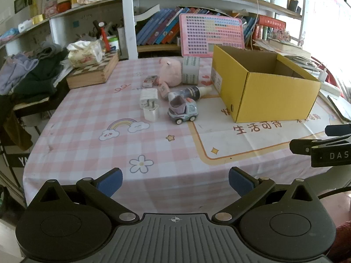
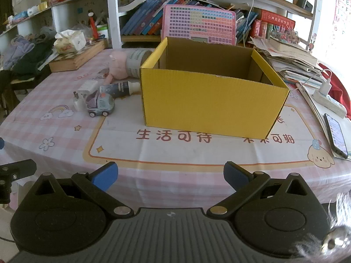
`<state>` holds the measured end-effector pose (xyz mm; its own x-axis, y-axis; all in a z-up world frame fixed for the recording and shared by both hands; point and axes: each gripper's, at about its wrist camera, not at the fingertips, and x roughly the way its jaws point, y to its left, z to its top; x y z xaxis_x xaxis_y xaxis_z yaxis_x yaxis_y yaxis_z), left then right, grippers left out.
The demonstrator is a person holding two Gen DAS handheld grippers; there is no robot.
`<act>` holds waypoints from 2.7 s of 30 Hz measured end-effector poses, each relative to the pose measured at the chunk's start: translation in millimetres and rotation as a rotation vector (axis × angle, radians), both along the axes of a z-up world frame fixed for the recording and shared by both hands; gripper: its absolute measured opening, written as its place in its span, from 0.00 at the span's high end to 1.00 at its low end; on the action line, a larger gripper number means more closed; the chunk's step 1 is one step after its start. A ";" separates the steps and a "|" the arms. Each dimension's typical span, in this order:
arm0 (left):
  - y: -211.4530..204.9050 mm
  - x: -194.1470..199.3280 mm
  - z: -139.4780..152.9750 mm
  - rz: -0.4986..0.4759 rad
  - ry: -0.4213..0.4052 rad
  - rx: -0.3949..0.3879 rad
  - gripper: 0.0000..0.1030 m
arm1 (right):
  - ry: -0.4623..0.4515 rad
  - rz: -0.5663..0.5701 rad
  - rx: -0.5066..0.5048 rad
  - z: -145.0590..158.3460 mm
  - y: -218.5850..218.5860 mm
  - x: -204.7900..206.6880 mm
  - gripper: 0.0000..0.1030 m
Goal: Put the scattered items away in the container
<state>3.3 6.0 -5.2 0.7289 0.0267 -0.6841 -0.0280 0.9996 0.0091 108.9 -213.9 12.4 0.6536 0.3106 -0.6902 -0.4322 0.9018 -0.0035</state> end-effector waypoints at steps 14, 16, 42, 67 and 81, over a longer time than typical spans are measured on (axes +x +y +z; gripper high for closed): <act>-4.0 2.3 -1.1 -0.005 0.007 0.004 0.00 | 0.007 -0.002 0.000 -2.3 -1.5 2.5 0.00; -4.3 2.7 -1.5 -0.006 0.011 0.003 0.00 | 0.011 -0.002 -0.001 -2.9 -2.2 3.6 0.00; -1.6 2.7 -3.7 0.179 0.024 0.003 0.00 | 0.027 -0.001 -0.007 -5.0 0.0 3.2 0.00; -0.7 2.6 -3.4 0.170 0.039 -0.030 0.00 | 0.045 0.023 -0.009 -7.4 0.2 0.9 0.00; -1.9 4.5 5.3 0.185 0.030 0.036 0.00 | 0.065 0.050 0.035 -8.6 1.2 4.2 0.00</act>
